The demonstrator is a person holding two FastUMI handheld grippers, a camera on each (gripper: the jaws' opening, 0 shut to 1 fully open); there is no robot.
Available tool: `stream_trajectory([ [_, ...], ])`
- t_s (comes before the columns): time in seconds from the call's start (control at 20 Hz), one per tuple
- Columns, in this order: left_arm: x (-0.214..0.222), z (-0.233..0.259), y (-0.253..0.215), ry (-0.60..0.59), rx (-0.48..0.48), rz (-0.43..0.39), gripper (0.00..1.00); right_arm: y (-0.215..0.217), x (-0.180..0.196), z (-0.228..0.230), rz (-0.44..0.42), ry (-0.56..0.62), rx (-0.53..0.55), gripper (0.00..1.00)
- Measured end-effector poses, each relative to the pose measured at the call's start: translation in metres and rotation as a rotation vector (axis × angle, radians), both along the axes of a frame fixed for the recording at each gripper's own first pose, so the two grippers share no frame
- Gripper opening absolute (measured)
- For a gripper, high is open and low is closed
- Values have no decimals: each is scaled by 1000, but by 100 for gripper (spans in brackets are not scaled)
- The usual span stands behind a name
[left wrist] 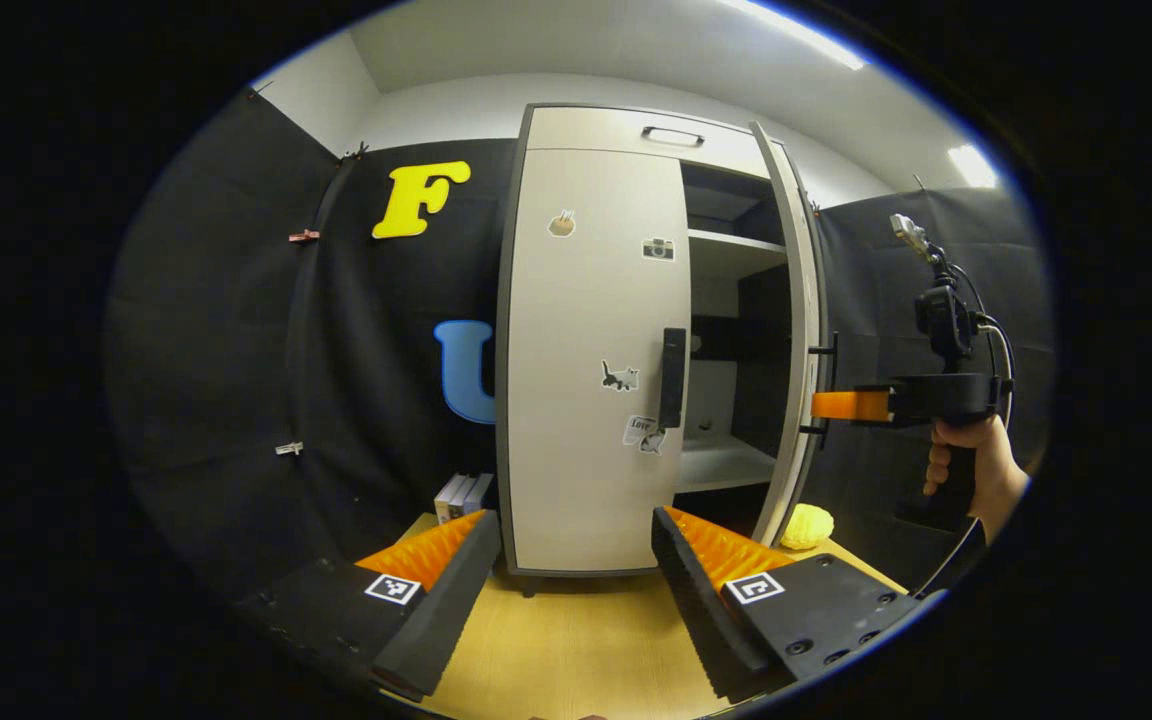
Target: Open the right door of the double-door shoe cabinet with the right hand, and open the left door with the left hand.
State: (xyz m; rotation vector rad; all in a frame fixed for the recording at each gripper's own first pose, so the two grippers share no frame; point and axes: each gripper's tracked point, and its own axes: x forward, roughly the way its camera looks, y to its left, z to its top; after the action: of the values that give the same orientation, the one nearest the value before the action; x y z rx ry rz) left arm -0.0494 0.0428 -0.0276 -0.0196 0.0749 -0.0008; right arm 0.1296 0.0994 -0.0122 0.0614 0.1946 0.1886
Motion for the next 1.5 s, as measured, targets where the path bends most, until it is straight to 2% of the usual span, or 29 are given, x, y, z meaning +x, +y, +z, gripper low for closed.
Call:
stream_trajectory([
  [0.2, 6, -4, -4, -2, 27, -23, 95, -38, -8, 6, -86, -21, -32, 15],
  [0.3, 7, -6, -8, -4, 13, -36, 95, -55, -7, 9, -142, -29, -15, 14],
  [0.35, 8, -8, -12, -4, 2, -48, 95, -61, -5, 11, -162, -39, -18, 10],
  [0.5, 10, -16, -16, 14, -4, -61, 95, -91, -1, 14, -232, -65, -94, 10],
  [0.55, 11, -18, -16, 21, -4, -59, 95, -97, 0, 15, -231, -67, -71, 5],
  [0.65, 11, -19, -17, 24, -17, -62, 95, -96, 1, 14, -218, -57, -5, 5],
  [0.85, 5, -23, -6, 42, -33, -37, 95, -110, 1, 16, -204, -78, -14, 5],
  [1.0, -1, -24, 7, 51, -32, -4, 95, -116, -3, 16, -230, -90, -10, 5],
  [1.15, -4, -26, 21, 55, -25, 30, 95, -120, -27, 18, -225, -92, 50, 6],
  [1.25, -3, -33, 24, 66, -32, 39, 95, -124, -42, 5, -226, -59, 22, 17],
  [1.35, 0, -40, 26, 80, -40, 37, 95, -130, -59, 1, -238, -55, -15, 16],
  [1.4, 2, -42, 25, 85, -43, 34, 95, -124, -69, -2, -234, -50, -24, 20],
  [1.45, 4, -43, 24, 89, -42, 32, 95, -123, -75, -5, -243, -48, -35, 41],
  [1.5, 7, -45, 22, 92, -39, 30, 95, -120, -82, -7, -245, -53, -41, 37],
])
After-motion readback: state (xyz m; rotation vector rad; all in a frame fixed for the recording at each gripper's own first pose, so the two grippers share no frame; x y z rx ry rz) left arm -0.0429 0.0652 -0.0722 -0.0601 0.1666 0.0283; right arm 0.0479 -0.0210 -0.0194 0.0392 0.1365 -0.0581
